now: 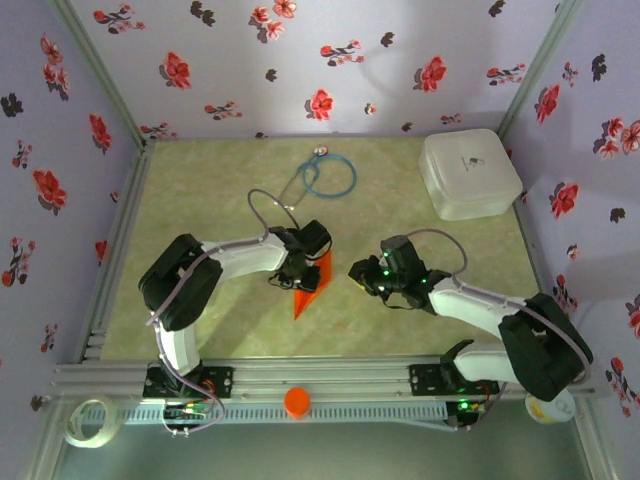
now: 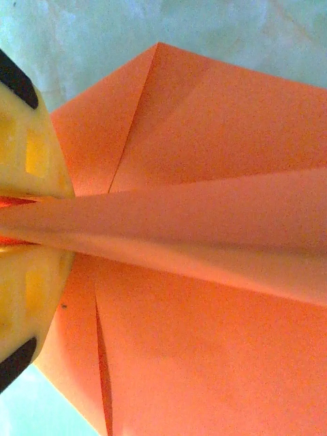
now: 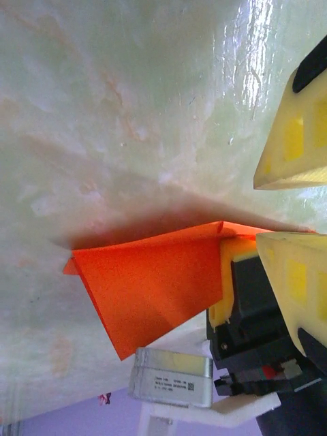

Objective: Fold a paper plane with a square sheet of paper (pick it up from the middle)
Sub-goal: Turn over a paper plane at the center of the table.

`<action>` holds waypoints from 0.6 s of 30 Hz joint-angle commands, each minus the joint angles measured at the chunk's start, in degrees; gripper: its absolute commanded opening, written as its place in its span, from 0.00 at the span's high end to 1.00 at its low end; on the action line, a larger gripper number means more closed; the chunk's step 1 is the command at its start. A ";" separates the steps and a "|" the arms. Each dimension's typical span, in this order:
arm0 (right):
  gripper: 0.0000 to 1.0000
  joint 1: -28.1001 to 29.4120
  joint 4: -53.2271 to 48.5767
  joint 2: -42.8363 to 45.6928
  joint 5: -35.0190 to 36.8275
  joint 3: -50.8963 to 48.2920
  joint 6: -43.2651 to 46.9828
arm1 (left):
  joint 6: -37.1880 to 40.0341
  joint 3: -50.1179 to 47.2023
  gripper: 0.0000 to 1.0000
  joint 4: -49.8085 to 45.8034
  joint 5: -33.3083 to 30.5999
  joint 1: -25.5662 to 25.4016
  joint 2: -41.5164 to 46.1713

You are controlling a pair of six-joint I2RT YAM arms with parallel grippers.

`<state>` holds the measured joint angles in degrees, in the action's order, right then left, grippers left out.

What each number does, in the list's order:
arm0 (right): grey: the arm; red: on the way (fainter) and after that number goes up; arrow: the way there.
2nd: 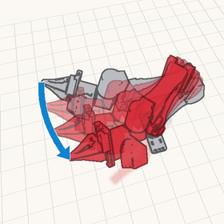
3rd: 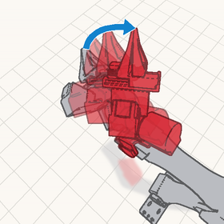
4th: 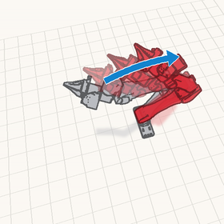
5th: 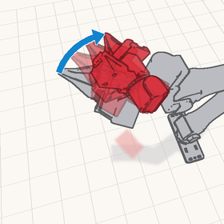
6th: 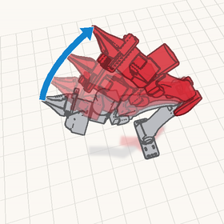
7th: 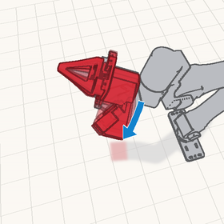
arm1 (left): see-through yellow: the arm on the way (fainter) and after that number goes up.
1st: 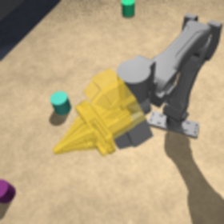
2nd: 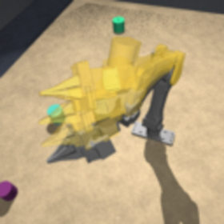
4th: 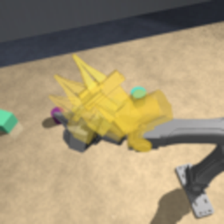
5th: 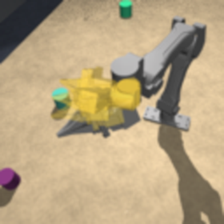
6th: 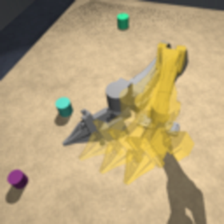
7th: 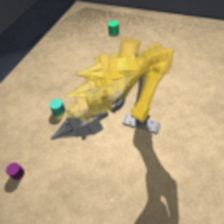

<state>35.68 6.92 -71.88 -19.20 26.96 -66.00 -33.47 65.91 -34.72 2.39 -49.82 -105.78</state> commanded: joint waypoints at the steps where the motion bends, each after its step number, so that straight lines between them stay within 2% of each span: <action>1: 0.75 0.40 -3.16 1.76 1.04 0.06 1.98 | -4.33 -0.47 0.78 -0.67 -4.38 -0.78 -3.47; 14: 0.73 -0.43 -9.46 5.47 -2.72 -0.76 6.18 | -17.54 6.78 0.71 -6.60 -10.14 -5.69 -9.31; 18: 0.73 -1.44 -10.58 6.18 -3.76 -1.08 7.02 | -20.88 7.37 0.70 -6.70 -9.78 -6.42 -10.52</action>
<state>34.98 -1.02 -66.70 -21.47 26.81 -61.01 -49.50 74.52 -41.28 -7.31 -55.40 -111.81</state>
